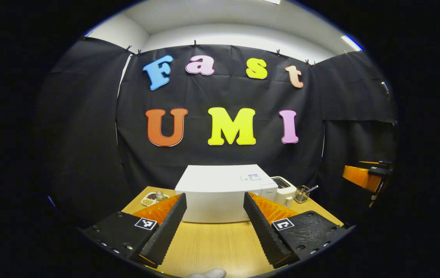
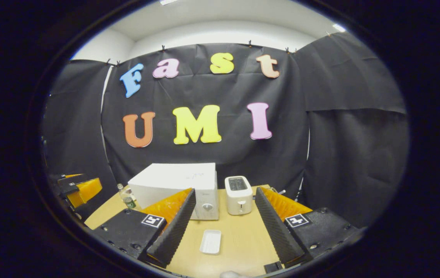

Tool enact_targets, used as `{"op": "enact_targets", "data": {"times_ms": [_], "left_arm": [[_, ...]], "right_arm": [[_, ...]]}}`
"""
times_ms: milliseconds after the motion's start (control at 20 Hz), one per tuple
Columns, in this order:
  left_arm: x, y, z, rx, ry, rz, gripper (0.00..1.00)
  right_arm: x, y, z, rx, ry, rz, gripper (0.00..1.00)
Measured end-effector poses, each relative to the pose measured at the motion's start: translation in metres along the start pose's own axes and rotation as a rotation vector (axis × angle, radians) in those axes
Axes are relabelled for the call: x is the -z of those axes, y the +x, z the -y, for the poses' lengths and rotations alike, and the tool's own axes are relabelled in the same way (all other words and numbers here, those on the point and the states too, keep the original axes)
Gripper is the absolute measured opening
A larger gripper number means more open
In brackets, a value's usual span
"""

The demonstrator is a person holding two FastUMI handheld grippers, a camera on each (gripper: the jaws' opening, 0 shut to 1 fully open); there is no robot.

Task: Open the microwave oven with the left hand, put the food in, and close the microwave oven.

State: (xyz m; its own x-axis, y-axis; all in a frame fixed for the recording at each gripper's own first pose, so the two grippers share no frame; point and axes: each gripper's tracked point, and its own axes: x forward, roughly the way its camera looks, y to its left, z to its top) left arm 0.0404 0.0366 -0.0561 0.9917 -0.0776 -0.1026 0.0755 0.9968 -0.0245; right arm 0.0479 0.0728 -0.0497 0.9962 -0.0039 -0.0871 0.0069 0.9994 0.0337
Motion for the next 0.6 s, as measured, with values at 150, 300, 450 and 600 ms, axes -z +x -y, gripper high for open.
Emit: {"op": "enact_targets", "data": {"times_ms": [150,300,450,600], "left_arm": [[-0.015,-0.008,0.001,0.014,-0.005,0.021,0.92],[-0.028,-0.012,-0.009,-0.012,-0.004,0.045,0.93],[-0.036,-0.017,-0.021,-0.035,-0.027,0.060,0.92],[-0.043,-0.021,-0.033,-0.060,-0.032,0.070,0.92]], "right_arm": [[-0.014,-0.003,-0.012,-0.018,-0.024,0.040,0.99],[-0.018,-0.002,-0.023,-0.036,-0.026,0.043,0.91],[-0.018,-0.001,-0.031,-0.062,-0.011,0.028,0.91],[-0.021,0.001,-0.030,-0.064,-0.012,0.027,0.91]]}}
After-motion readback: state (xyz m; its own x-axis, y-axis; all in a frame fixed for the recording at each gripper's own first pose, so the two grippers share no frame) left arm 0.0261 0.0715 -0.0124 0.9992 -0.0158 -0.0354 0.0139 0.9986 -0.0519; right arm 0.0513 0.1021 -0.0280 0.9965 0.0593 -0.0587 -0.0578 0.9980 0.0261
